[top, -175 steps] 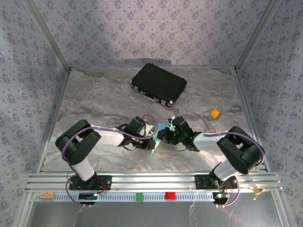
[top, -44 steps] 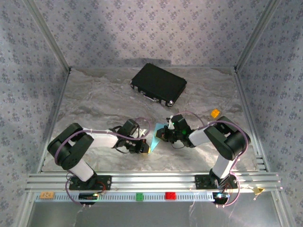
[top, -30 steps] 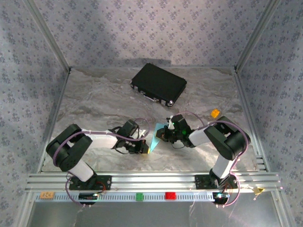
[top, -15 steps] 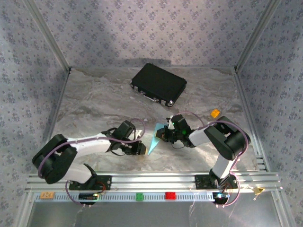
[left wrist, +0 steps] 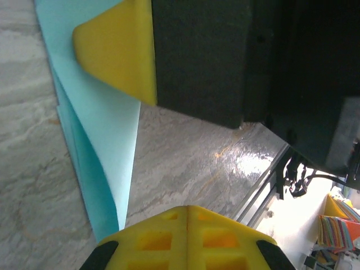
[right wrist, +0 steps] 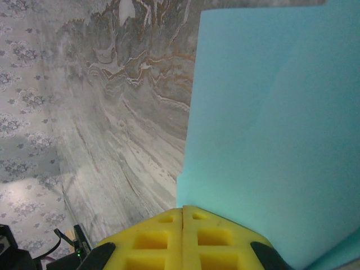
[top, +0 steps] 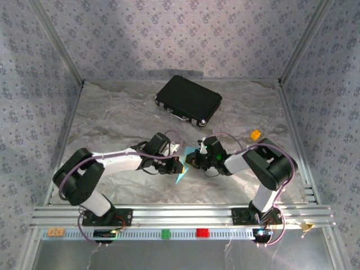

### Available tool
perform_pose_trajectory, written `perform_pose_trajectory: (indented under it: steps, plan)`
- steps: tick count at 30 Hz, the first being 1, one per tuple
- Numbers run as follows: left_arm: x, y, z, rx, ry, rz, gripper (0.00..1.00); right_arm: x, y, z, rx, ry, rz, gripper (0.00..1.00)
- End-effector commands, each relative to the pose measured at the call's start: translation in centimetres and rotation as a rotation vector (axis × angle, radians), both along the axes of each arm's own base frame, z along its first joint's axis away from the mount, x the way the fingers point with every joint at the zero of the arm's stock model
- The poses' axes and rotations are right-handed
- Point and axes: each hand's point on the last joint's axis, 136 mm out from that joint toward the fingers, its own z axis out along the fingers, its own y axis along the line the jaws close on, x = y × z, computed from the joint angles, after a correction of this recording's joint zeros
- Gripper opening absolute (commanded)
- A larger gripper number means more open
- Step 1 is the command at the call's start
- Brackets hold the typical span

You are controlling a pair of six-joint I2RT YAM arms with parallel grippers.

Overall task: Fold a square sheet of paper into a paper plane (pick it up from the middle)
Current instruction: Fold the wing for the fifth time at the center of the table.

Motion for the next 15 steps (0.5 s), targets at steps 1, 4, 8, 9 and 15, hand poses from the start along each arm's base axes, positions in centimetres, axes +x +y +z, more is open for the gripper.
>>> perform_pose_trajectory:
  steps: [1, 4, 8, 9, 15]
  plan:
    - [0.1, -1.7, 0.4, -0.049, 0.006, -0.059, 0.03, -2.1, -3.8, -5.5, -0.201, 0.139, -0.069, 0.04]
    - [0.3, -2.0, -0.5, -0.032, 0.019, -0.067, 0.02, -2.0, -3.8, -5.4, -0.199, 0.137, -0.069, 0.04]
    - [0.7, -2.4, -1.5, -0.013, 0.027, -0.076, 0.02, -2.0, -3.8, -5.4, -0.199, 0.137, -0.068, 0.04]
    - [0.9, -2.4, -1.8, -0.005, 0.026, -0.076, 0.02, -2.0, -3.8, -5.4, -0.199, 0.137, -0.071, 0.04]
    - [0.1, -0.8, -4.7, 0.087, 0.052, -0.072, 0.01, -2.2, -4.0, -5.7, -0.205, 0.144, -0.072, 0.04]
